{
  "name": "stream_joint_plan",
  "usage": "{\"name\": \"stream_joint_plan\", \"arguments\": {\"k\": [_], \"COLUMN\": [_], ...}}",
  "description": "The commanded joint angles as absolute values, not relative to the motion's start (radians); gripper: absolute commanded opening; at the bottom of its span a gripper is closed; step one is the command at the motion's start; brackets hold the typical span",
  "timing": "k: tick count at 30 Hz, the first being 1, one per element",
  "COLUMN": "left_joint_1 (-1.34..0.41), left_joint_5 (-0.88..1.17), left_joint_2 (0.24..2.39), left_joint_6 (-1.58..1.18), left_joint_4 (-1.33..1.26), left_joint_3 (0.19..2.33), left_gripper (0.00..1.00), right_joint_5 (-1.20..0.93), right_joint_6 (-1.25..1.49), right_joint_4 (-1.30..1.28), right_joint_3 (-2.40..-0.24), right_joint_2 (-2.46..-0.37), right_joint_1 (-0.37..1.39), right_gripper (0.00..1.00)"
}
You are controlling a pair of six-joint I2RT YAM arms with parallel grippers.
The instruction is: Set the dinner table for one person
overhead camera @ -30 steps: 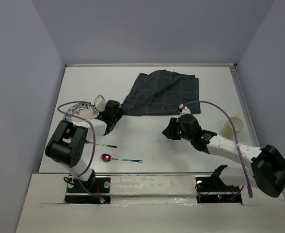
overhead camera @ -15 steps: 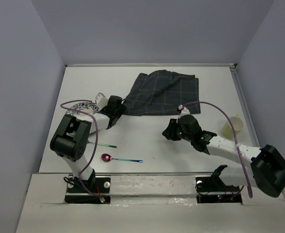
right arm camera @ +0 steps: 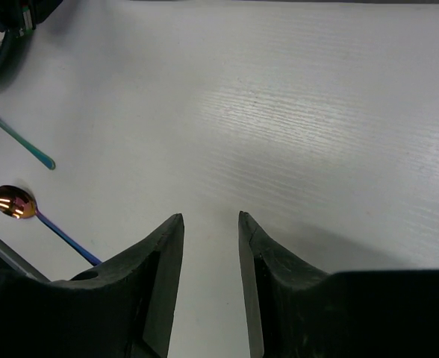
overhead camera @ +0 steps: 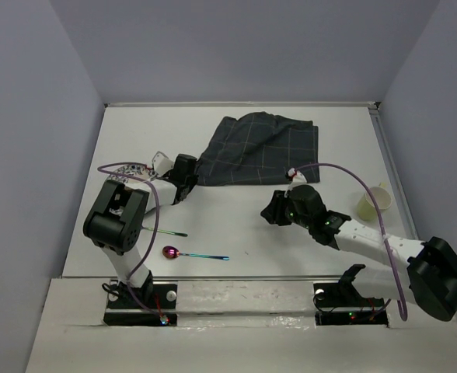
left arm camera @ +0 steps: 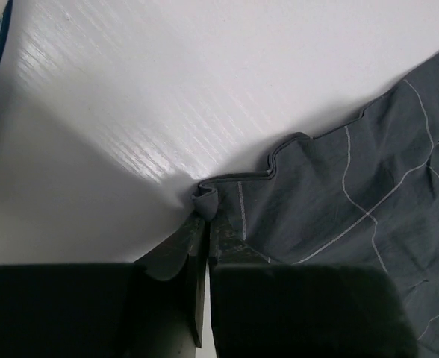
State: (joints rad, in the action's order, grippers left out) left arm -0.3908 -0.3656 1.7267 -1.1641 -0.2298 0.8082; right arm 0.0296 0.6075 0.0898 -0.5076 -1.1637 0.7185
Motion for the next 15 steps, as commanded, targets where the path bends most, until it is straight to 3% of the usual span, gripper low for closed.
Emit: {"name": "stream_joint_plan", "arguments": {"k": [1, 5, 7, 10, 11, 12, 15], "left_joint_1": [-0.388, -0.396, -0.4, -0.41, -0.413, -0.417, -0.431], "left_joint_5": [-0.437, -0.451, -0.446, -0.449, -0.448, -0.446, -0.44], "left_joint_2": [1.686, 1.64, 1.617, 1.566, 1.545, 1.536, 1.502], "left_joint_6": [-1.143, -1.109, -1.098, -1.066, -1.055, -1.036, -1.009], "left_joint_4": [-0.199, -0.207, -0.224, -0.261, -0.27, -0.284, -0.331], "left_joint_3": [0.804, 0.779, 0.752, 0.712, 0.704, 0.689, 0.647], "left_gripper": [0.1, 0.01, 0.0, 0.0, 0.0, 0.0, 0.0], "right_joint_5": [0.064, 0.127, 0.207, 0.241, 0.236, 0.226, 0.193], "right_joint_6": [0.584, 0.575, 0.565, 0.545, 0.542, 0.538, 0.508], "right_joint_4": [0.106, 0.046, 0.009, -0.044, -0.064, -0.066, -0.069], "right_joint_3": [-0.52, -0.574, -0.612, -0.676, -0.692, -0.713, -0.77], "right_joint_2": [-1.137, -1.138, -1.163, -1.202, -1.21, -1.218, -1.271], "right_joint_1": [0.719, 0.719, 0.719, 0.646, 0.612, 0.533, 0.411], "right_gripper": [0.42, 0.47, 0.52, 0.5, 0.43, 0.17, 0.03]}}
